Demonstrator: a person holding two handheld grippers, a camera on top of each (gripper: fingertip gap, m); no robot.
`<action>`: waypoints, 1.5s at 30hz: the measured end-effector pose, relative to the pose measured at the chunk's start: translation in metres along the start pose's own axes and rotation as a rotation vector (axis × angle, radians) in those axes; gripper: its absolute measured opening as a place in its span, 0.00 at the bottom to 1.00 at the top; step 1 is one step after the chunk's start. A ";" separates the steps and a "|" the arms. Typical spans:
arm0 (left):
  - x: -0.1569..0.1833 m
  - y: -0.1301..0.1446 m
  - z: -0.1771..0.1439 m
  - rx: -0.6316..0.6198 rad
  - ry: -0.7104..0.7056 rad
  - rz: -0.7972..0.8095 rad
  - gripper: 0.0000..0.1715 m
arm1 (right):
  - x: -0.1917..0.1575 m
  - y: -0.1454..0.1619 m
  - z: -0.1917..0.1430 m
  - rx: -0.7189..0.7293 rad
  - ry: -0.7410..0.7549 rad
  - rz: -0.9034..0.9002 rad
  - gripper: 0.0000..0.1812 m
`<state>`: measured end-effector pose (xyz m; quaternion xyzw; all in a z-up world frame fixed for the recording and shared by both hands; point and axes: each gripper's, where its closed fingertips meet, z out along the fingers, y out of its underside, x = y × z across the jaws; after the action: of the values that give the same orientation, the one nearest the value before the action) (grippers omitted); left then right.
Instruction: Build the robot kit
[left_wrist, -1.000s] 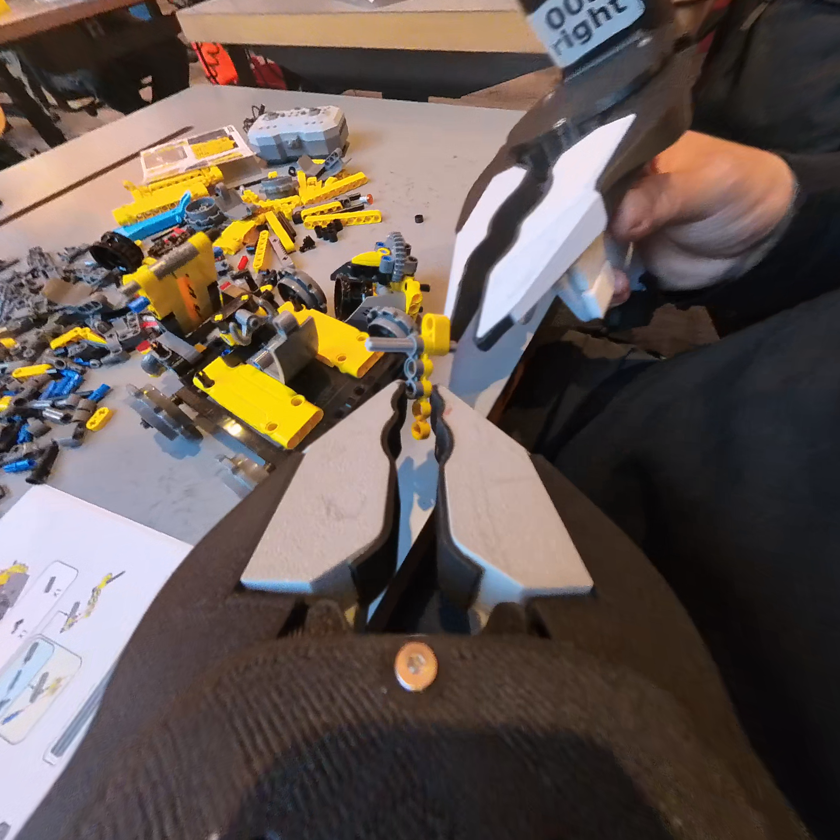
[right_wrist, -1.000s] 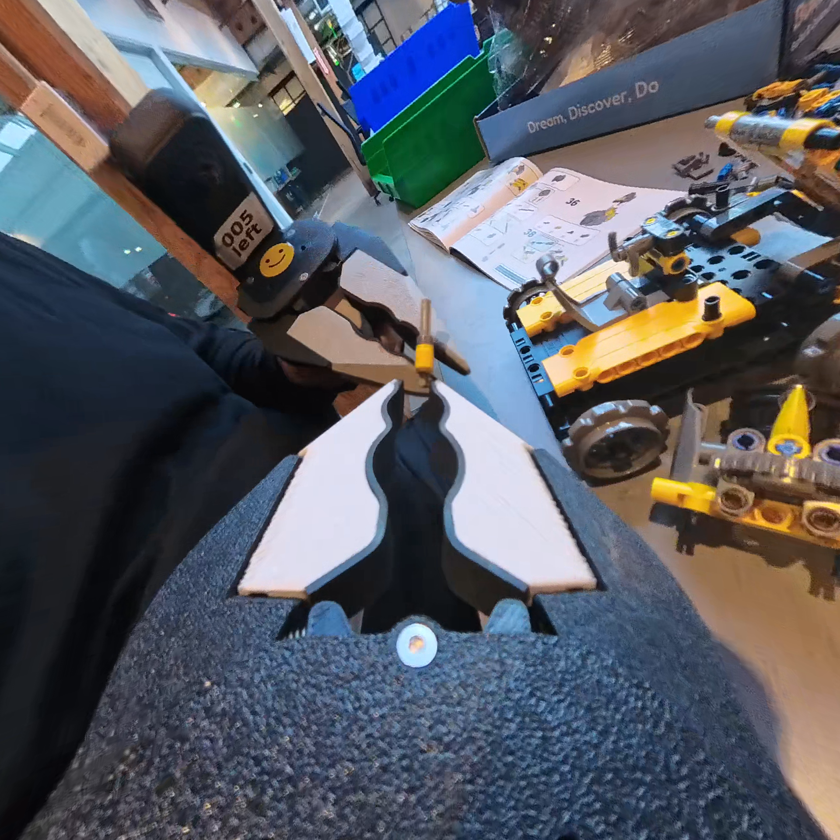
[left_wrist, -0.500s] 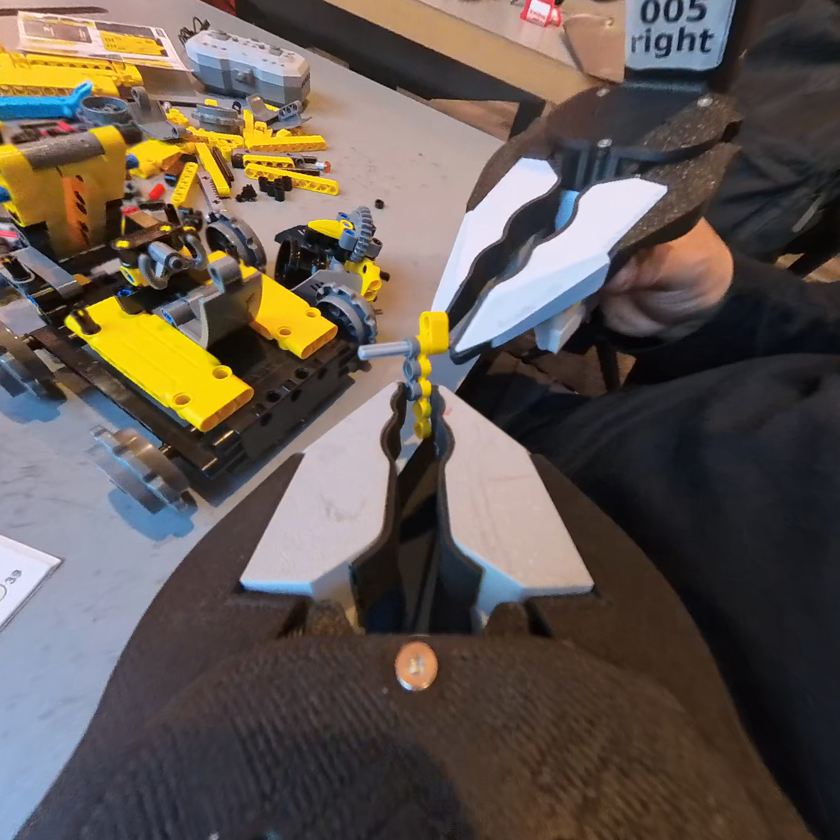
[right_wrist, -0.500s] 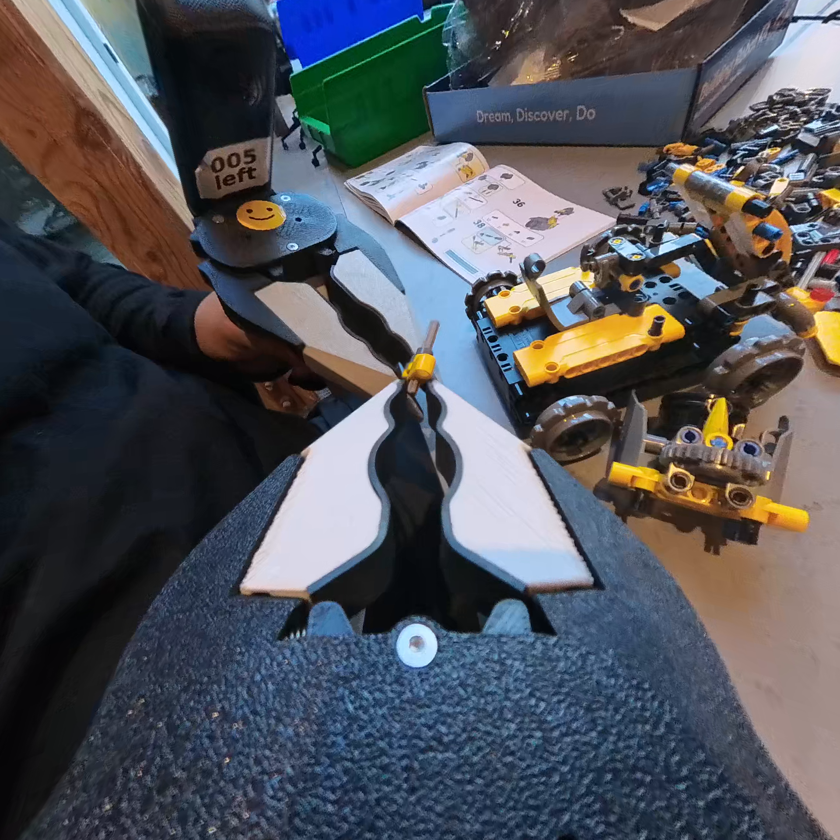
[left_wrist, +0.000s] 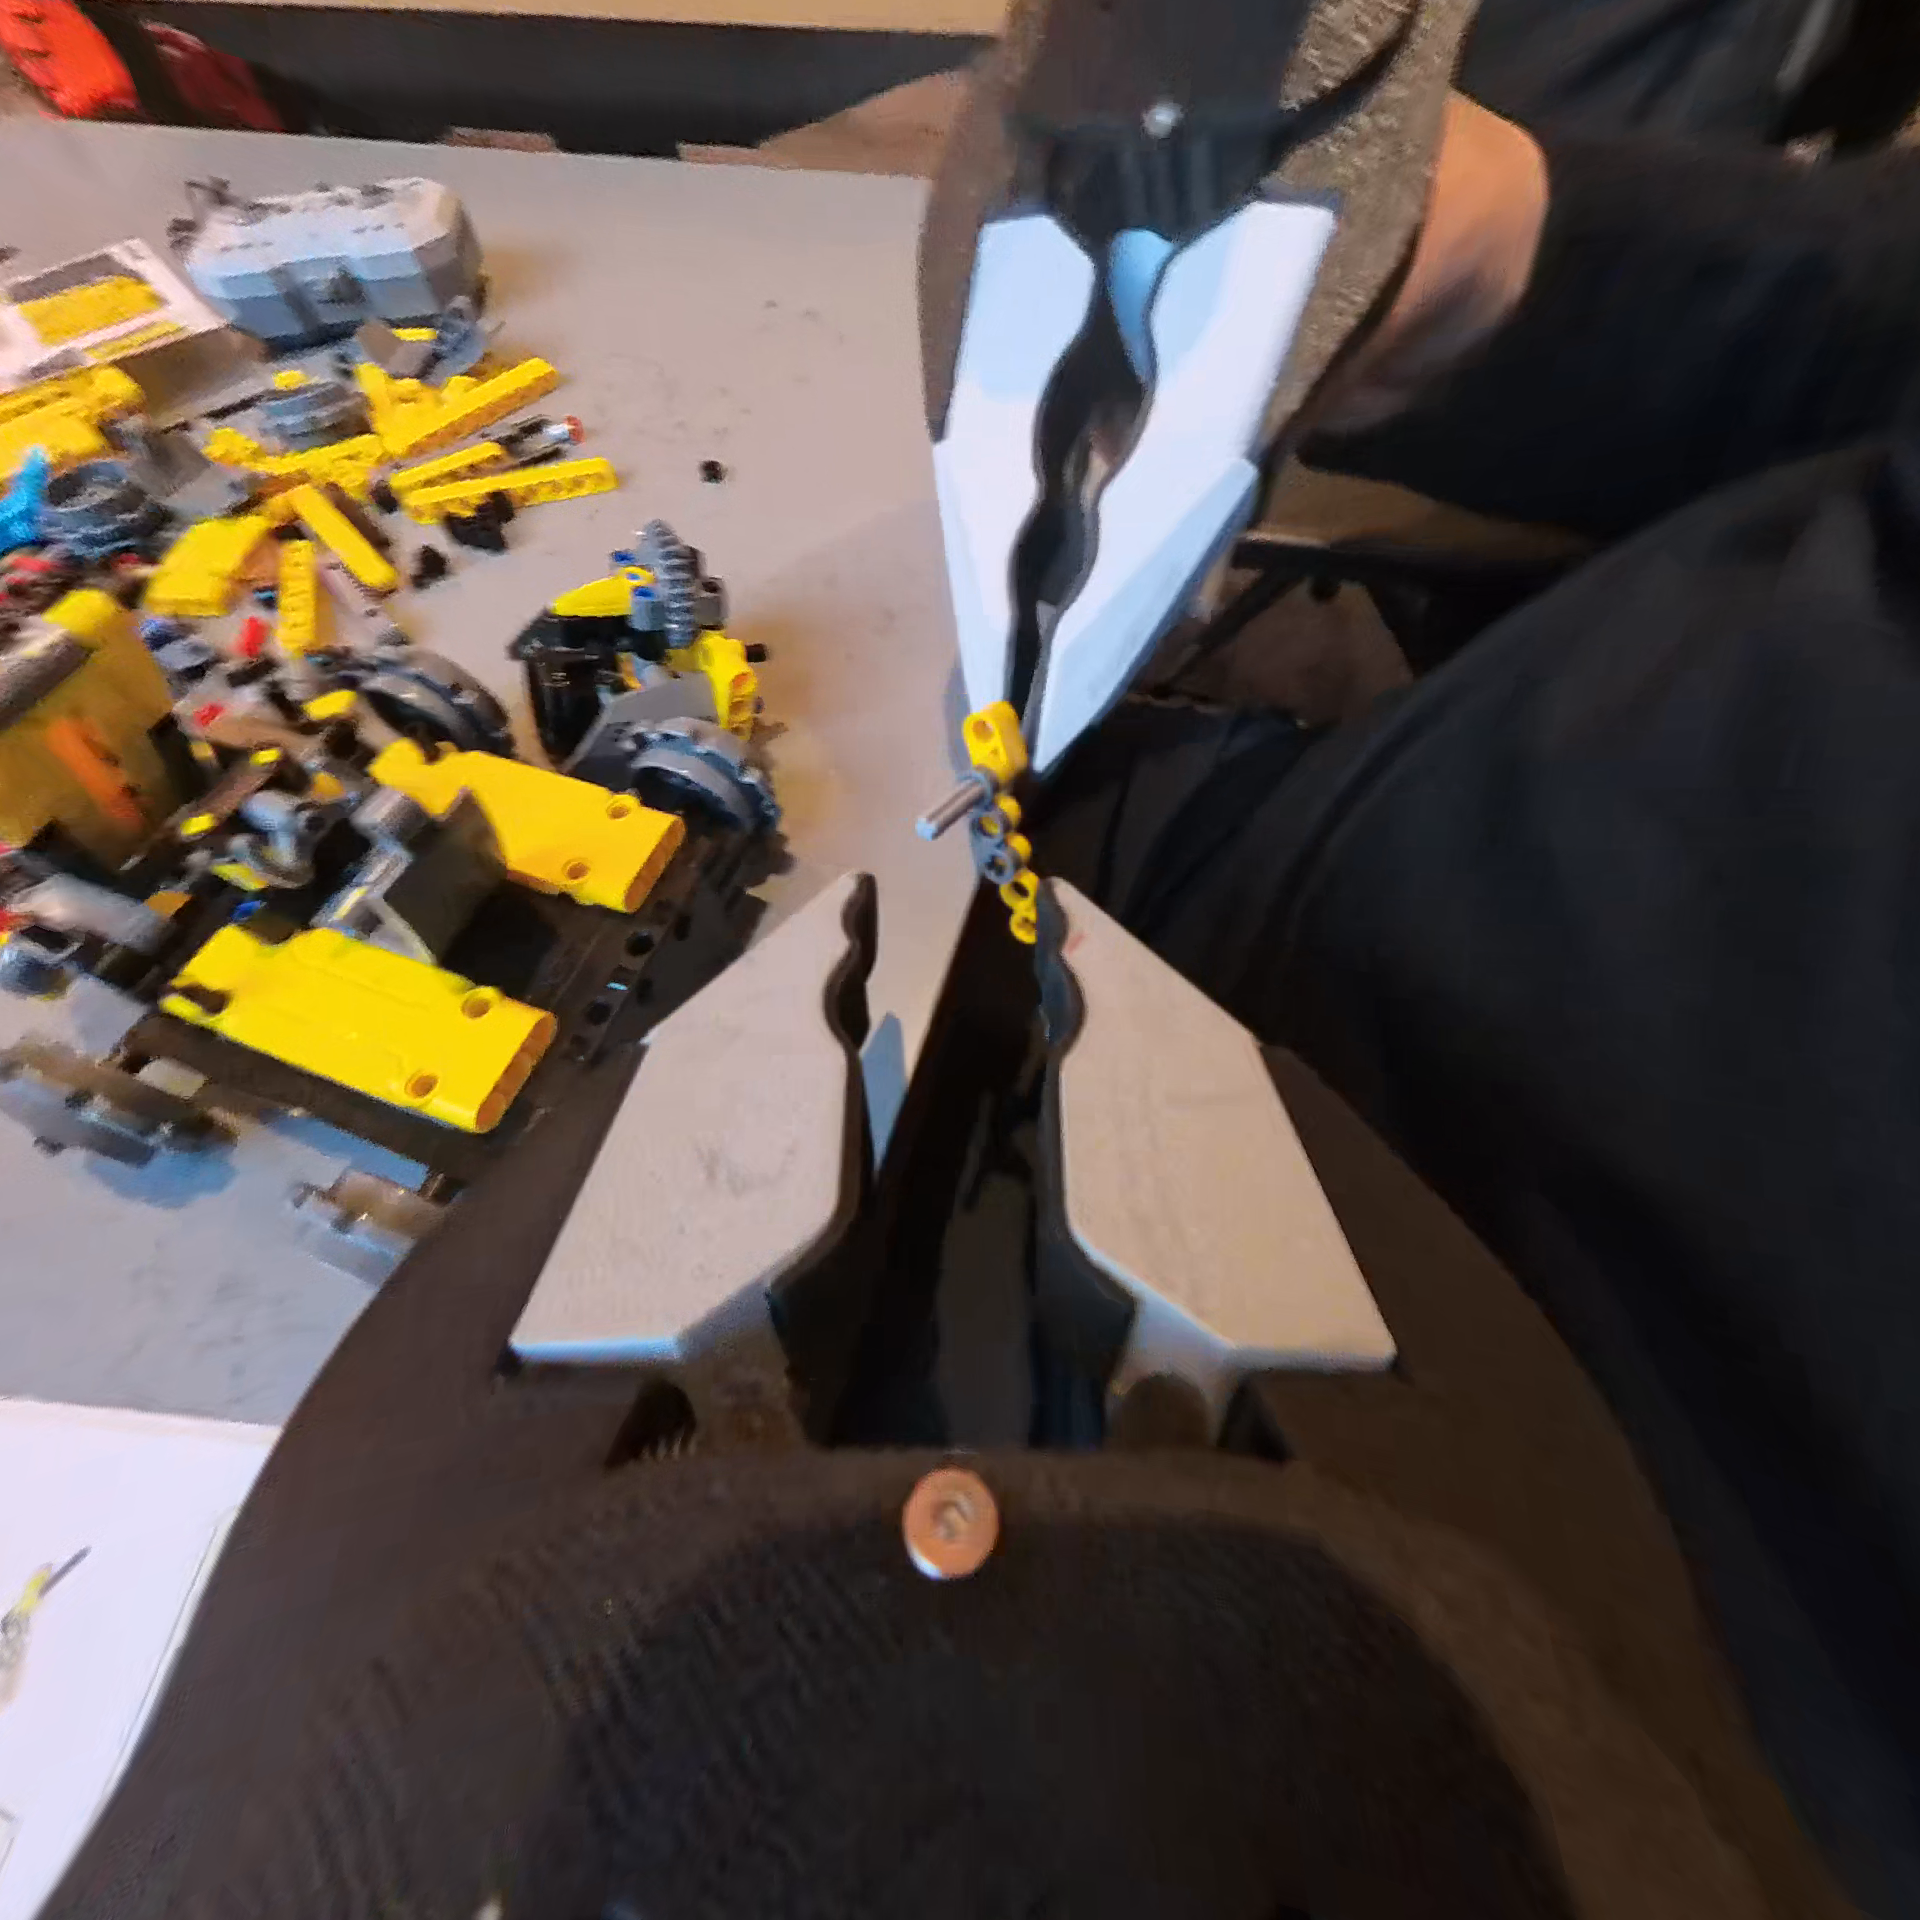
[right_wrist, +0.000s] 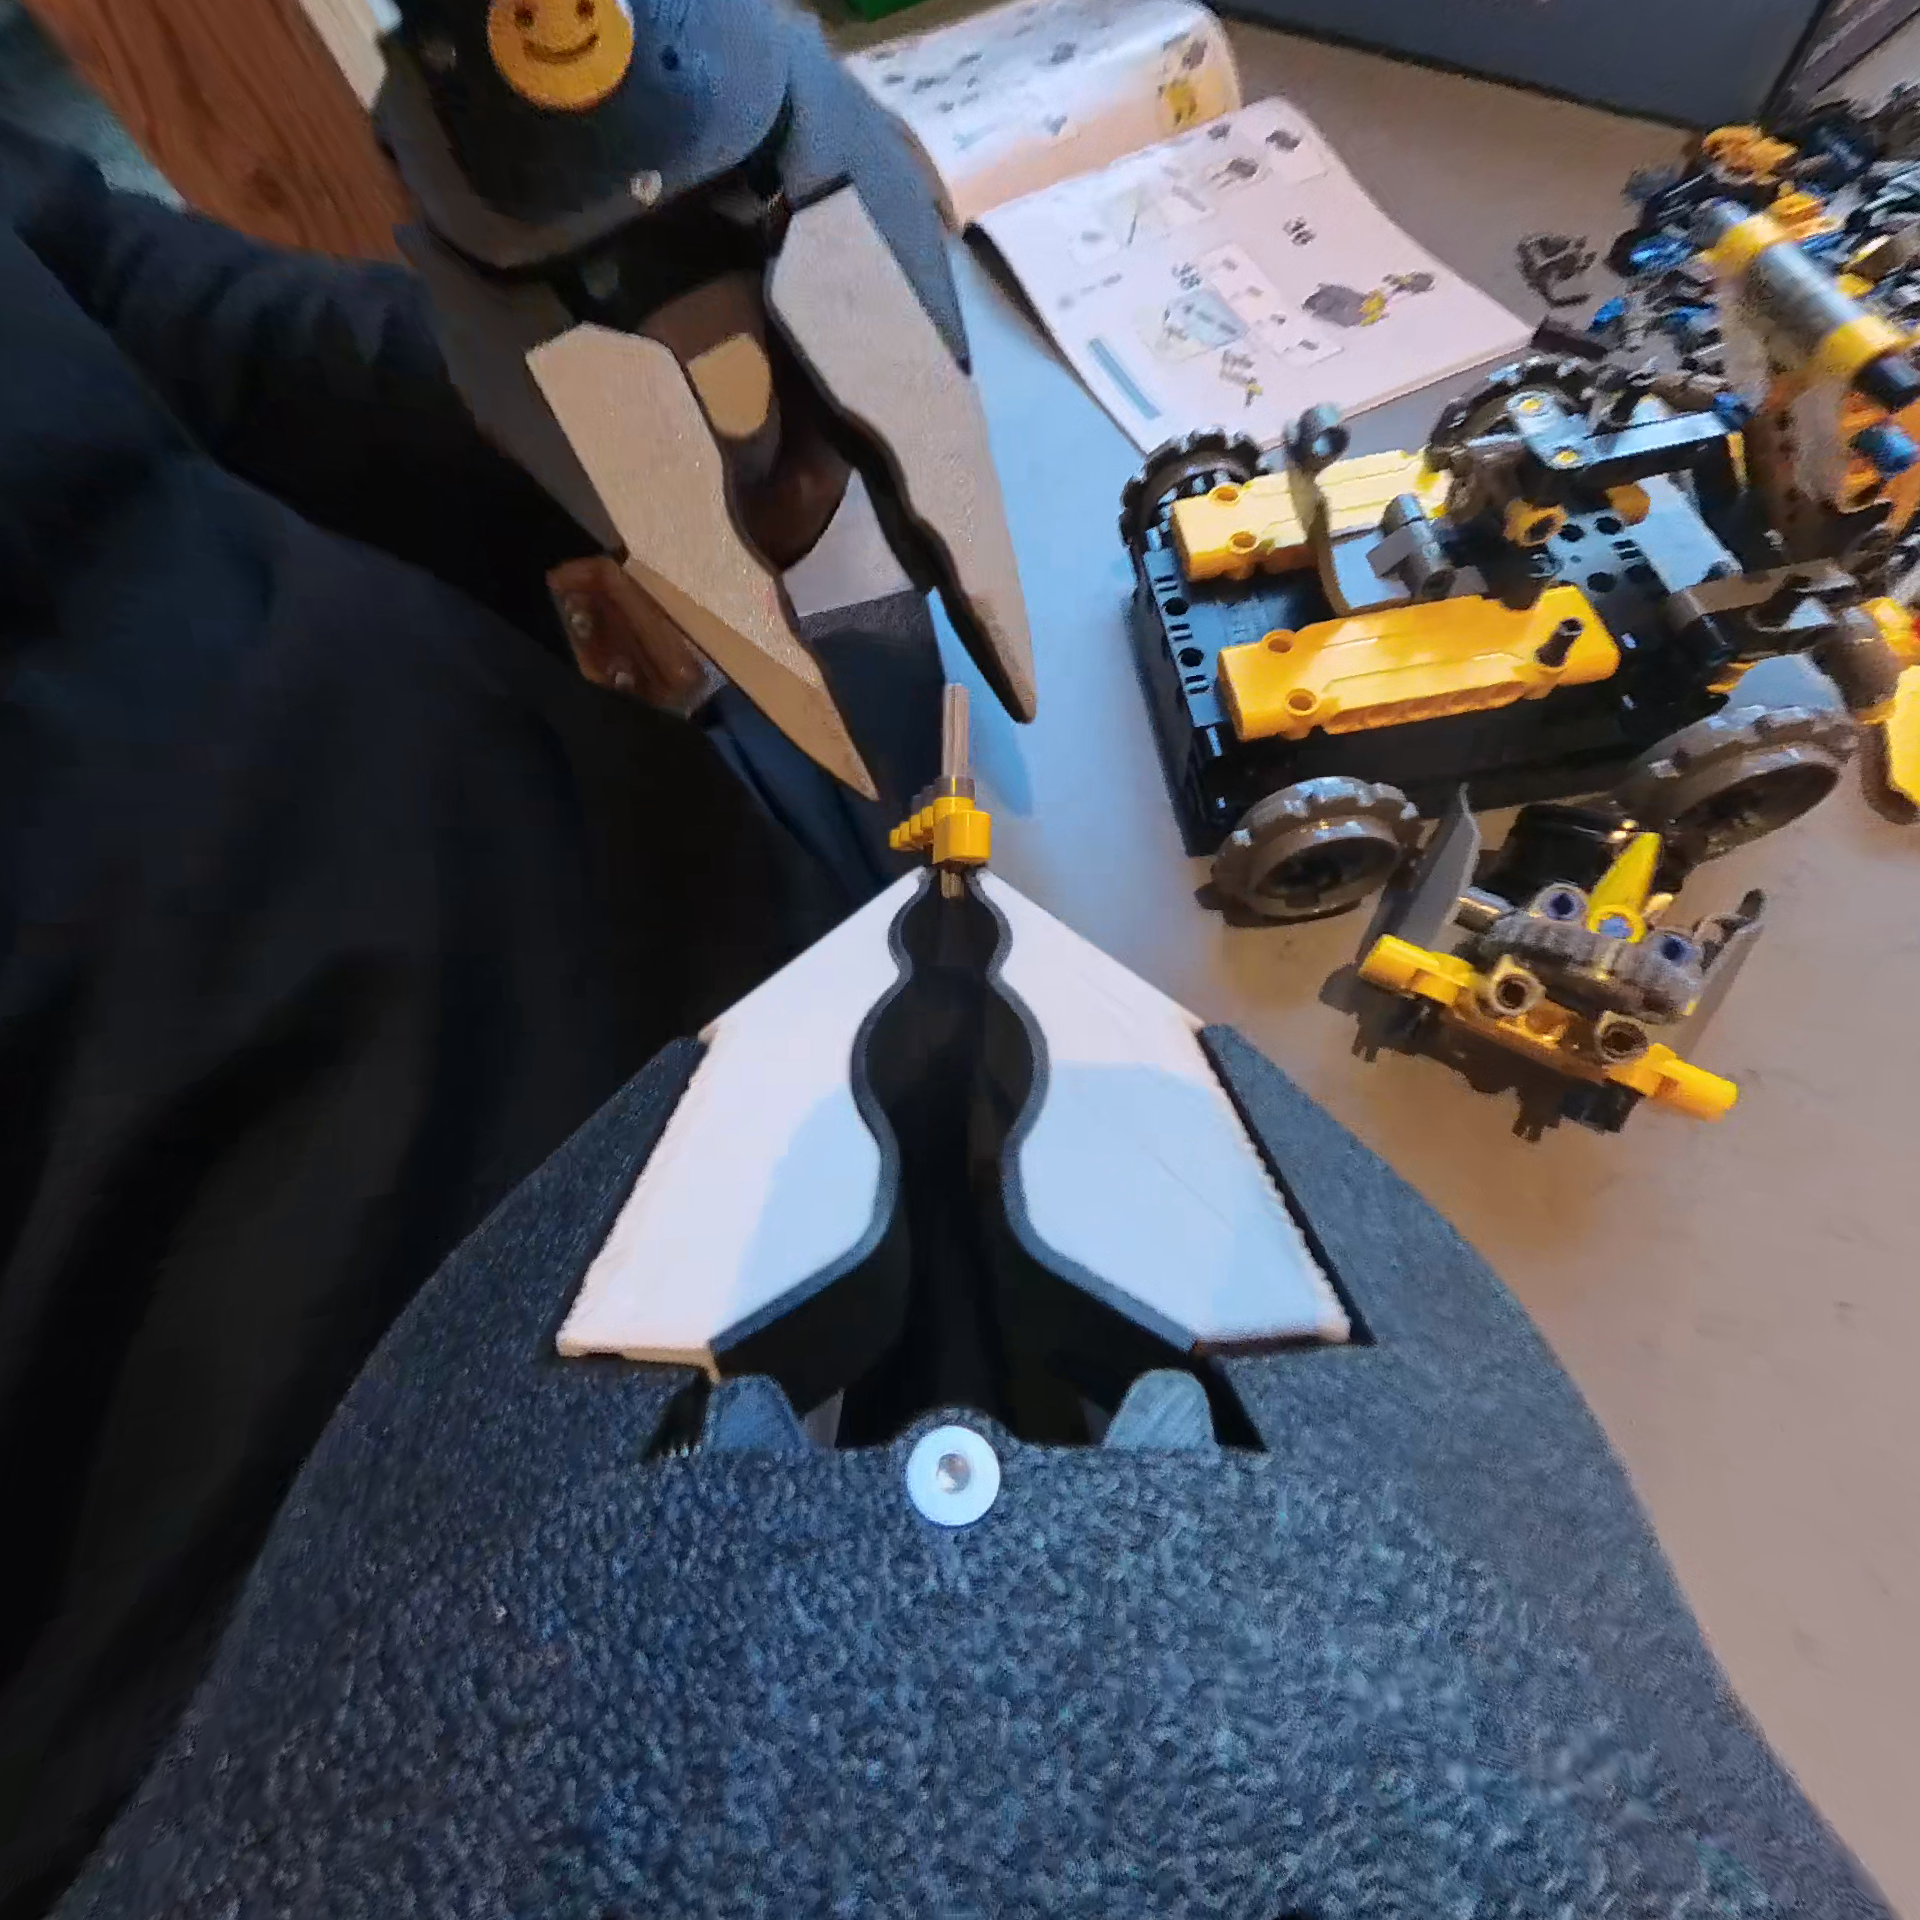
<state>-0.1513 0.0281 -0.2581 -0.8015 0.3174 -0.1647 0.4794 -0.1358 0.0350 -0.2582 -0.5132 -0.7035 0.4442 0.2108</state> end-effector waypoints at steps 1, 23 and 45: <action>0.006 0.003 0.000 -0.026 0.040 0.013 0.16 | -0.004 0.003 0.001 -0.018 -0.020 -0.003 0.02; 0.058 0.026 0.001 -0.241 0.188 0.079 0.02 | -0.048 0.028 0.012 -0.193 -0.125 -0.145 0.02; 0.058 0.030 0.011 -0.081 0.156 0.040 0.01 | -0.048 0.027 0.014 -0.018 -0.175 -0.148 0.04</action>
<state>-0.1123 -0.0131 -0.2922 -0.7985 0.3762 -0.2039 0.4234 -0.1133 -0.0121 -0.2802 -0.4211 -0.7591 0.4643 0.1761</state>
